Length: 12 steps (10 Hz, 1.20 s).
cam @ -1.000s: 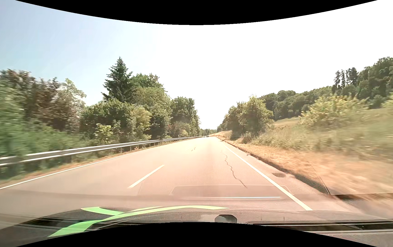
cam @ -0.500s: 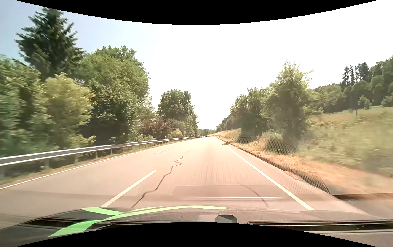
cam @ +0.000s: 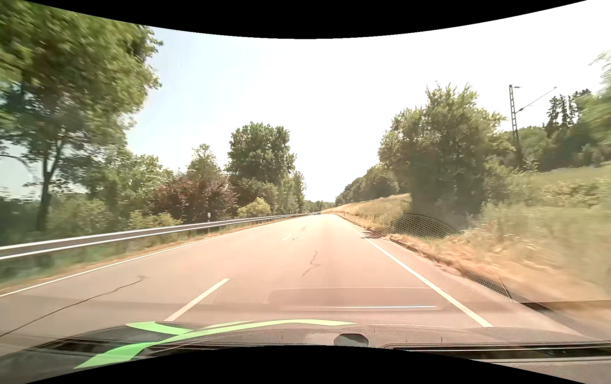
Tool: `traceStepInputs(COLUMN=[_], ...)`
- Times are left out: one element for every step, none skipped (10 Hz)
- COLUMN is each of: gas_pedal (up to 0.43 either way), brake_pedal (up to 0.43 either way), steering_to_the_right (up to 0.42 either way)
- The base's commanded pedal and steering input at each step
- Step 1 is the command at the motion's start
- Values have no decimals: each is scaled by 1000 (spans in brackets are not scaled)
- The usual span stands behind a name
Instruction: Follow the waypoints while adhering to traffic rules and regulations
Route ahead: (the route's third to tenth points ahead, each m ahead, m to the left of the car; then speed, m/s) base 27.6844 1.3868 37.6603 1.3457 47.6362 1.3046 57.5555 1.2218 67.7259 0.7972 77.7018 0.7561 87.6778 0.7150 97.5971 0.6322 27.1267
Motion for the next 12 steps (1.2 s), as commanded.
traceStepInputs(gas_pedal=[220, 228, 240, 248, 248, 260, 260, 260, 260, 240, 240, 240], brake_pedal=[0, 0, 0, 0, 0, 0, 0, 0, 0, 0, 0, 0], steering_to_the_right=[1, 0, 0, 0, 0, 0, 1, 0, 0, 0, 0, -1])
